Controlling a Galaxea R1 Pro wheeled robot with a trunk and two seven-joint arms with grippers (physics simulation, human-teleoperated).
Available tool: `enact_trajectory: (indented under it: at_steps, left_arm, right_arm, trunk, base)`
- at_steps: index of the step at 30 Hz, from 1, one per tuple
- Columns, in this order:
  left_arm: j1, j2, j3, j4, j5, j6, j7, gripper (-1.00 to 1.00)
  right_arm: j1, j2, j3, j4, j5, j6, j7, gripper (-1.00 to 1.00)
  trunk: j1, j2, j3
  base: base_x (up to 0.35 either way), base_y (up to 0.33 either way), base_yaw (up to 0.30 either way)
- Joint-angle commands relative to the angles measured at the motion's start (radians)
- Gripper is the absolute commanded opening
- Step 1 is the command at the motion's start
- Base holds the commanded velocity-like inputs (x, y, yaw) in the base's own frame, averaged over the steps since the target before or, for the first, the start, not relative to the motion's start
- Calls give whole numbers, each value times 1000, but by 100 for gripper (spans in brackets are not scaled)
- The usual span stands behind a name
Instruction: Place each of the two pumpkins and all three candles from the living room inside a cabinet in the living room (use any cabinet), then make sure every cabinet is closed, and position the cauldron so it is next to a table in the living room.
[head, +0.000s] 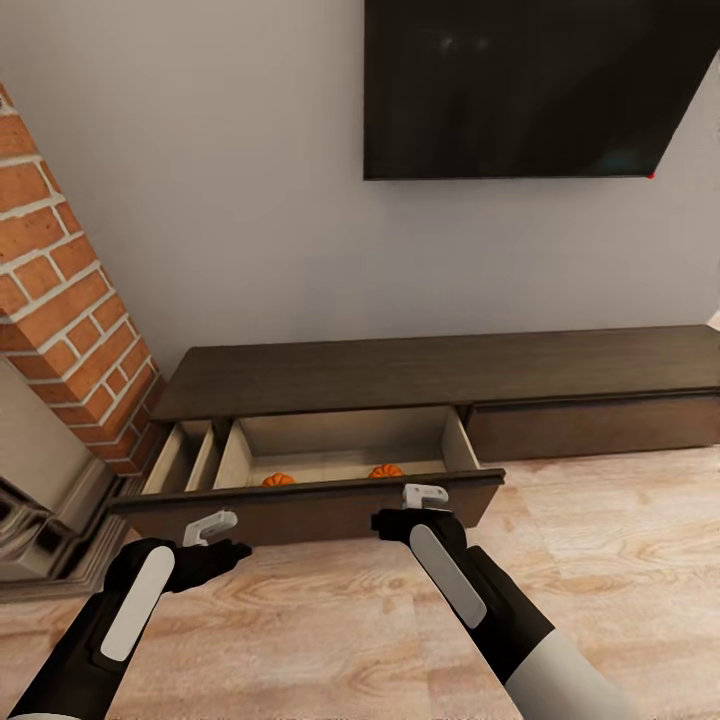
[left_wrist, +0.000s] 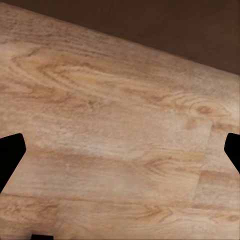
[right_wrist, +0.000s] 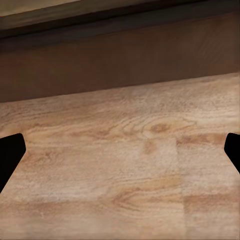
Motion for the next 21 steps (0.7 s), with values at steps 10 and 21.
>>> enact_trajectory:
  at_steps: [10,21]
  left_arm:
    - [-1,0,4,-8,12,2,11,100]
    - [-1,-8,-5,-7,6,-2,13,100]
  right_arm:
    - [-1,0,1,0,-10,1,-10,100]
    - [-1,0,3,13,-14,4,-10,100]
  trunk:
    - [15,-28,-13]
    - [57,-105,-48]
  base:
    - [-12,0,0]
    - [-46,0,0]
